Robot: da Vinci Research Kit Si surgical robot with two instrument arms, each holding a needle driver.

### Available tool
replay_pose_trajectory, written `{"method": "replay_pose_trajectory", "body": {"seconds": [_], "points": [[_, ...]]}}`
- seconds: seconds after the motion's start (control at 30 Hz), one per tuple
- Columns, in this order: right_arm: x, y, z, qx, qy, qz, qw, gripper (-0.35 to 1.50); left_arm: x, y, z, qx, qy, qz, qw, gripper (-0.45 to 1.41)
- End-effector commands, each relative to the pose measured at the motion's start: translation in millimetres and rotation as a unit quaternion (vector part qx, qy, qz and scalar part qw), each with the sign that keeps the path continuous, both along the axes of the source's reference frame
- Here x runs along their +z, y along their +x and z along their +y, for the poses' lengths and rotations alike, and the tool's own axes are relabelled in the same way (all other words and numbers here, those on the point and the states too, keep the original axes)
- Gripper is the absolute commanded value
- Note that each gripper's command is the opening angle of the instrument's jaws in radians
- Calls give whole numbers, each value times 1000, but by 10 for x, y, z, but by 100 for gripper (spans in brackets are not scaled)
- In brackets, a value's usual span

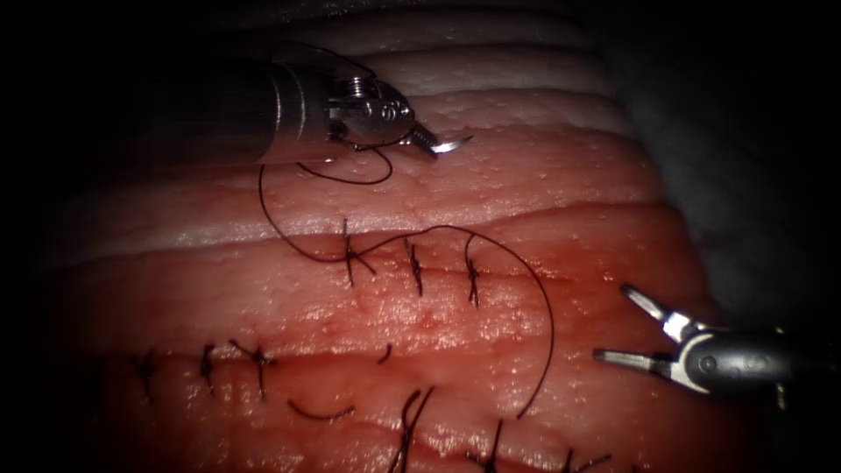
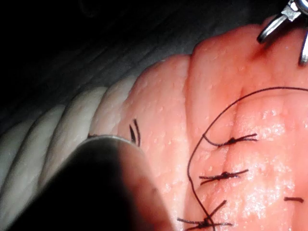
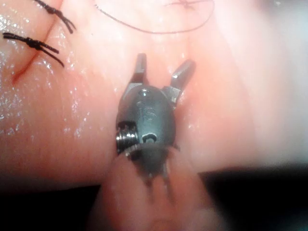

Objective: Wound Closure
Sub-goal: Pass needle to right hand

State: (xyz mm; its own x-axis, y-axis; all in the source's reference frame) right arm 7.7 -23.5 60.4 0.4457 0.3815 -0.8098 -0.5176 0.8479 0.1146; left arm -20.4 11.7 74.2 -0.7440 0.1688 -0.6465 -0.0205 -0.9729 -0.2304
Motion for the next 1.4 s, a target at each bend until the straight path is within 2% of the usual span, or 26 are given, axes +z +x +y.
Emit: {"method": "replay_pose_trajectory", "body": {"seconds": [0.03,0.13,0.3,0.37,0.4,0.43,0.57,0.63,0.7,0.83,0.97,1.0,1.03,1.17,1.3,1.4], "points": [[3,3,7,8,13,7,1000,123,-5,-8,5,2,-20,-30,999,-45],[-1,-4,24,29,50,21,998,123,-29,-14,2,-5,-69,-88,994,-45],[-9,-10,51,62,120,71,988,122,-69,-17,-15,-19,-129,-155,979,-45],[-12,-9,57,89,149,105,979,96,-84,-16,-28,-18,-148,-179,972,-45],[-13,-8,61,106,173,132,970,85,-90,-15,-33,-13,-158,-185,970,-45],[-15,-5,67,124,217,167,954,85,-103,-13,-47,-6,-176,-206,963,-45],[-15,4,77,146,318,226,909,74,-119,-10,-73,6,-203,-240,949,-45],[-14,10,83,152,346,242,894,90,-125,-9,-87,19,-210,-260,942,-45],[-13,19,89,164,384,264,870,122,-129,-9,-100,33,-220,-276,935,-45],[-11,38,99,140,435,315,832,128,-139,-7,-121,54,-245,-302,920,-45],[-10,60,107,129,481,361,788,130,-151,-2,-138,62,-291,-329,896,-45],[-11,71,109,119,496,382,771,132,-157,0,-143,66,-310,-336,887,-45],[-11,76,109,113,499,389,766,132,-161,2,-147,67,-314,-340,884,-45],[-16,96,105,89,510,443,732,118,-164,3,-157,73,-325,-345,878,-45],[-25,114,99,67,520,460,717,118,-165,1,-161,75,-326,-347,876,-45],[-35,128,96,45,531,470,704,127,-166,0,-161,77,-326,-354,873,-45]]}}
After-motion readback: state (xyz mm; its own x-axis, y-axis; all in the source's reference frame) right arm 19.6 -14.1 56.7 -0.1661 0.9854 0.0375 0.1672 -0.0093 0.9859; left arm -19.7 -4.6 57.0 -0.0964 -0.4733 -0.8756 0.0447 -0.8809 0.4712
